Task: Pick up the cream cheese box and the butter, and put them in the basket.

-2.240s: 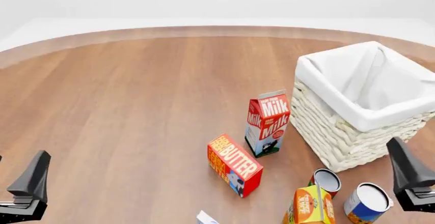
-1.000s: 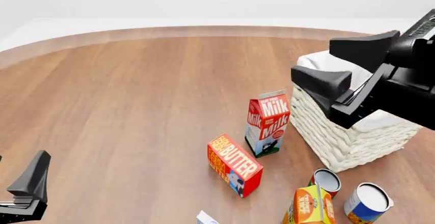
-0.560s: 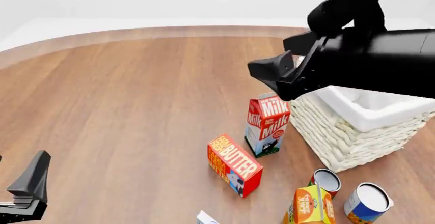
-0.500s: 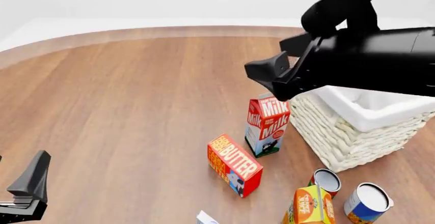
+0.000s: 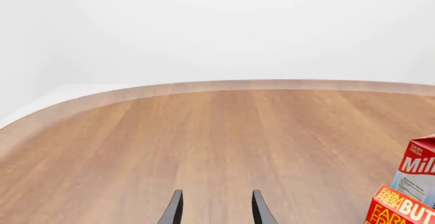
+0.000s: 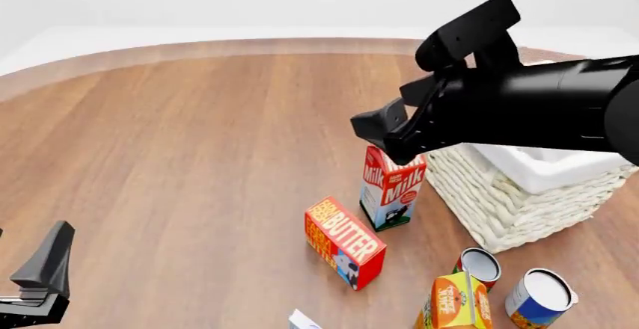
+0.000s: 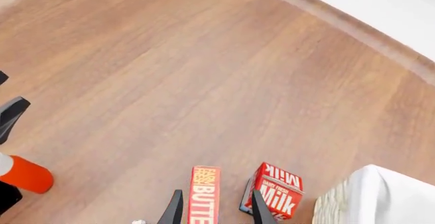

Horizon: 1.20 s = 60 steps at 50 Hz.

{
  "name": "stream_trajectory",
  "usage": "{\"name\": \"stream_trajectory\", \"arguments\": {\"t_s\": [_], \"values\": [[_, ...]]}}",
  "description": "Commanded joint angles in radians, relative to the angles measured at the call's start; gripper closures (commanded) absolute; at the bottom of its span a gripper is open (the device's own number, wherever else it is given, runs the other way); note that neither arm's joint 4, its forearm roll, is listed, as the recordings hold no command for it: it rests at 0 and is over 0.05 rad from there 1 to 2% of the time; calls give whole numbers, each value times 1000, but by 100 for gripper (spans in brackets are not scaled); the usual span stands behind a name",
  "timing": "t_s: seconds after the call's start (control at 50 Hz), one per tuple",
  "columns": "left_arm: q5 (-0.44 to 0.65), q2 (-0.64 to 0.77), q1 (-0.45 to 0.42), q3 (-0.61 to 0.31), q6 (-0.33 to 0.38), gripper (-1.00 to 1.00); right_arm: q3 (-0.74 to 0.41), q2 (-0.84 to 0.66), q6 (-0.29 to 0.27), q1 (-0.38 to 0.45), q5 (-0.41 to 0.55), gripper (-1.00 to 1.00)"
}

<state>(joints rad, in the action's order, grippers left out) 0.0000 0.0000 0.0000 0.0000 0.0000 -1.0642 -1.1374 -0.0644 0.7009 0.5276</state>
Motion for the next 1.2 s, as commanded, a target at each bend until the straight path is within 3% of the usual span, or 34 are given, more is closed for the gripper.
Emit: {"name": "stream_trajectory", "arguments": {"t_s": [0.02,0.8,1.02,1.2], "values": [[0,0,0,0,0,-100,31,-4,12,-11,-15,-100],[0,0,0,0,0,-100,215,-45,130,14,-165,-100],[0,0,0,0,0,-100,235,-78,166,18,-181,-100],[0,0,0,0,0,-100,235,-97,164,10,-170,-100]]}}
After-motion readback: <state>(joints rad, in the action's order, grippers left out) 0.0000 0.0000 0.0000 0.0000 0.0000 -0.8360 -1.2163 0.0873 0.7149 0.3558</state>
